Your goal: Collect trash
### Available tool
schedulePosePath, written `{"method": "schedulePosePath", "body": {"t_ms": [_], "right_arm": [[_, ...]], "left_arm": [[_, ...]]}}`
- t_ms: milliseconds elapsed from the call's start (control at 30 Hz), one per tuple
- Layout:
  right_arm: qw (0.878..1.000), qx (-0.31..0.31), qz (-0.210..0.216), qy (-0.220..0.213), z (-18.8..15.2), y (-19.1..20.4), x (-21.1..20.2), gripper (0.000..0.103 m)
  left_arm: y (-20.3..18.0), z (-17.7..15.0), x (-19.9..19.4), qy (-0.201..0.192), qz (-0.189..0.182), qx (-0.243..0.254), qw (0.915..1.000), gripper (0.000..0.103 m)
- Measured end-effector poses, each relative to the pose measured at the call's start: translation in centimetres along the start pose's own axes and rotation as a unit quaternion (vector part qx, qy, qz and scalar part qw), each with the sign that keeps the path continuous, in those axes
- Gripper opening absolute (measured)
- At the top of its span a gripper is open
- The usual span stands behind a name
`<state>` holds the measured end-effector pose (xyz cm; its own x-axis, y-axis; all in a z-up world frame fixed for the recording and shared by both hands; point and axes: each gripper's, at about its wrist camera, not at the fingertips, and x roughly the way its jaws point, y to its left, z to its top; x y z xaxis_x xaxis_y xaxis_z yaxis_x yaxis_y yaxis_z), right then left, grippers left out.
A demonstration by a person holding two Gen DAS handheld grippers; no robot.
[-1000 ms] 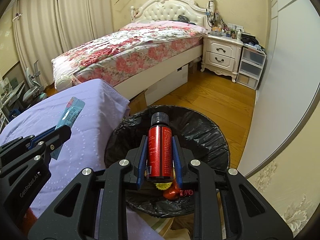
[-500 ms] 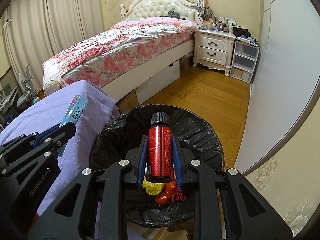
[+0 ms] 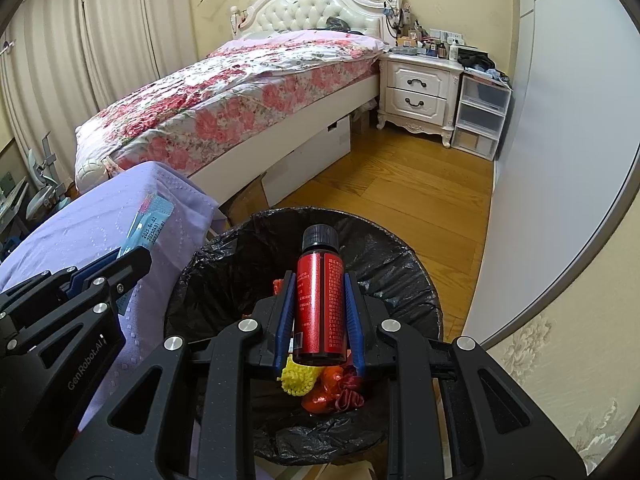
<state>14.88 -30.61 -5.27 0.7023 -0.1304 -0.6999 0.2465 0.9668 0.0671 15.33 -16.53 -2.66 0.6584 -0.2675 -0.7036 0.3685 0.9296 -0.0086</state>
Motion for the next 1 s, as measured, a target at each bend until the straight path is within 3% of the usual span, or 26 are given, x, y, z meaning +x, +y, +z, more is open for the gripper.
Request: {"method": "schedulePosePath", "body": {"t_ms": [33,100,300,533,1000], "right_arm": [[1.000,0.000,-0.001,0.000,0.0,0.0,0.0,0.024],[1.000,0.002,-0.004,-0.002,0.0,0.0,0.0,0.026],[1.000,0.005,-0.015,-0.009,-0.1,-0.4,-0.2,0.043],[1.000,0.008,-0.022,-0.019,-0.2,-0.4,-1.2,0.062],[0.999,-0.010,-0.004,-0.034,-2.1,1.9,-5.1,0.080]], "left_arm": [[0.0,0.0,0.1,0.003,0.000,0.000,1.0000,0.023],[0.1,-0.1,0.2,0.005,0.001,-0.004,1.0000,0.043],[0.7,-0.3,-0.2,-0.004,0.009,-0.009,0.9999,0.066],[1.6,-0.6,-1.6,-0.017,0.032,-0.013,0.9993,0.073],[5.1,-4.0,-7.3,-0.036,0.091,-0.032,0.9947,0.083]]}}
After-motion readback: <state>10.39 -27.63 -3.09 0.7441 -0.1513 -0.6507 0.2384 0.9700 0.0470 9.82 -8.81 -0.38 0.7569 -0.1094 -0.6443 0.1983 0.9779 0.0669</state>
